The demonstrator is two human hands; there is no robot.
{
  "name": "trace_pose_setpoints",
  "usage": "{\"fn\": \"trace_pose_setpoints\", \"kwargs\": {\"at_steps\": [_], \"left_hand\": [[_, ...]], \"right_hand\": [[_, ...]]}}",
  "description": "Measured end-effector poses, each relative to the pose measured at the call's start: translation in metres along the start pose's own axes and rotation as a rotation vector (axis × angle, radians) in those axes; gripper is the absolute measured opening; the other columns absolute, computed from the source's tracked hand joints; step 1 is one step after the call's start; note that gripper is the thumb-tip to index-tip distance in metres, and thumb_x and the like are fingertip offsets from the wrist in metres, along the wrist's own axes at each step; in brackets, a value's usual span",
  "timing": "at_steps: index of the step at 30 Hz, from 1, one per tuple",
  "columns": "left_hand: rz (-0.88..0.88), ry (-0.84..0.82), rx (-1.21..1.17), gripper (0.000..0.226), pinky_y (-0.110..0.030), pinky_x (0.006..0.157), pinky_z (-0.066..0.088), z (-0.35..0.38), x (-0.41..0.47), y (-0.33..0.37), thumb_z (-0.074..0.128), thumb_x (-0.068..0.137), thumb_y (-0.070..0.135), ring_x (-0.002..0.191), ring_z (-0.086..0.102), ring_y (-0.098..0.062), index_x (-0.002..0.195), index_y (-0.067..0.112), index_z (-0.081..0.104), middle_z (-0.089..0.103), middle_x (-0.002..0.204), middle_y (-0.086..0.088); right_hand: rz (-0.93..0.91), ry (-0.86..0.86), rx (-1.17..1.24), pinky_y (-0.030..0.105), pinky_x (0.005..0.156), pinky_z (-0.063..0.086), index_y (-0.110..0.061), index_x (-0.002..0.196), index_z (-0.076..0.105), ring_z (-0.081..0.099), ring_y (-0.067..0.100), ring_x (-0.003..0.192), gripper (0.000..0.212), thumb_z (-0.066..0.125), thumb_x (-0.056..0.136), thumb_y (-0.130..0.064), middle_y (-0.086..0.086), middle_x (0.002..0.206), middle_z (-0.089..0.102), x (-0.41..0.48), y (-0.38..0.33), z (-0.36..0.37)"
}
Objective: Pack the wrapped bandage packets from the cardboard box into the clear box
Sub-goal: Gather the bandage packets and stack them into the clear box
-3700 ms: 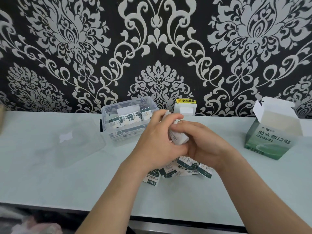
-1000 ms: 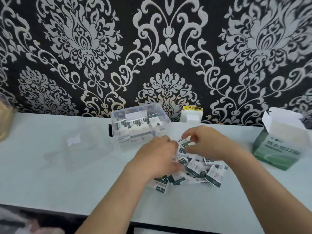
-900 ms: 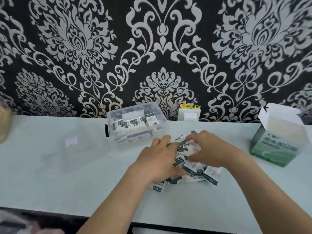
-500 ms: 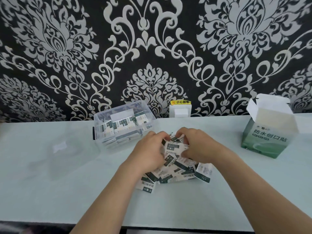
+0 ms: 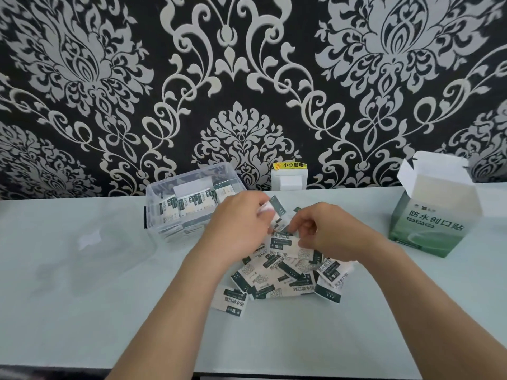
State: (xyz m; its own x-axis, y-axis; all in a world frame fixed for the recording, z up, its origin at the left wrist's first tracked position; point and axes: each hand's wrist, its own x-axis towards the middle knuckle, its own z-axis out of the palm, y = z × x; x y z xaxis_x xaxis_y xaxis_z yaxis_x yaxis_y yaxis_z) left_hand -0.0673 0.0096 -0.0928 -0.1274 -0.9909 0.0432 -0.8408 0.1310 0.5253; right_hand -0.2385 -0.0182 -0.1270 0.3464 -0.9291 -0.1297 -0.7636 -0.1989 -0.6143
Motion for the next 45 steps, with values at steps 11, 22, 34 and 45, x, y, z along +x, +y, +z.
{"fn": "trace_pose_setpoints", "kwargs": {"at_steps": [11, 22, 34, 45], "left_hand": [[-0.059, -0.082, 0.216, 0.023, -0.035, 0.081, 0.04, 0.07, 0.042, 0.012, 0.051, 0.098, 0.032, 0.104, 0.05, -0.026, 0.111, 0.014, 0.057, 0.057, 0.111, -0.008], [-0.184, -0.102, 0.04, 0.043, -0.032, 0.067, 0.044, 0.061, 0.046, 0.015, 0.075, 0.08, 0.013, 0.09, 0.057, -0.018, 0.111, 0.024, 0.046, 0.059, 0.099, 0.004], [-0.145, 0.111, -0.403, 0.01, -0.022, 0.055, 0.048, 0.036, 0.032, 0.018, 0.072, 0.085, 0.019, 0.062, 0.064, -0.004, 0.078, 0.025, 0.067, 0.07, 0.078, 0.011], [-0.233, 0.28, -1.039, 0.016, -0.036, 0.067, 0.057, 0.051, 0.029, 0.031, 0.06, 0.095, 0.021, 0.076, 0.07, -0.022, 0.096, 0.008, 0.07, 0.074, 0.087, -0.007]], "right_hand": [[-0.012, 0.061, -0.045, 0.012, 0.054, 0.034, -0.029, 0.08, 0.066, 0.049, 0.002, 0.065, 0.017, 0.064, 0.09, -0.016, -0.018, 0.076, 0.052, -0.016, 0.02, -0.025], [0.242, 0.237, 0.1, 0.025, 0.054, 0.039, -0.022, 0.085, 0.062, 0.051, 0.012, 0.065, 0.018, 0.052, 0.093, -0.009, -0.001, 0.086, 0.06, -0.007, 0.045, -0.018], [0.318, 0.401, 0.466, 0.032, 0.065, 0.05, -0.018, 0.087, 0.072, 0.058, 0.018, 0.066, 0.027, 0.05, 0.09, -0.003, 0.0, 0.074, 0.067, -0.002, 0.033, -0.012], [0.15, 0.072, 1.228, 0.027, 0.061, 0.043, -0.009, 0.106, 0.064, 0.056, 0.017, 0.07, 0.024, 0.047, 0.101, -0.024, 0.007, 0.081, 0.065, -0.007, -0.009, -0.001]]}}
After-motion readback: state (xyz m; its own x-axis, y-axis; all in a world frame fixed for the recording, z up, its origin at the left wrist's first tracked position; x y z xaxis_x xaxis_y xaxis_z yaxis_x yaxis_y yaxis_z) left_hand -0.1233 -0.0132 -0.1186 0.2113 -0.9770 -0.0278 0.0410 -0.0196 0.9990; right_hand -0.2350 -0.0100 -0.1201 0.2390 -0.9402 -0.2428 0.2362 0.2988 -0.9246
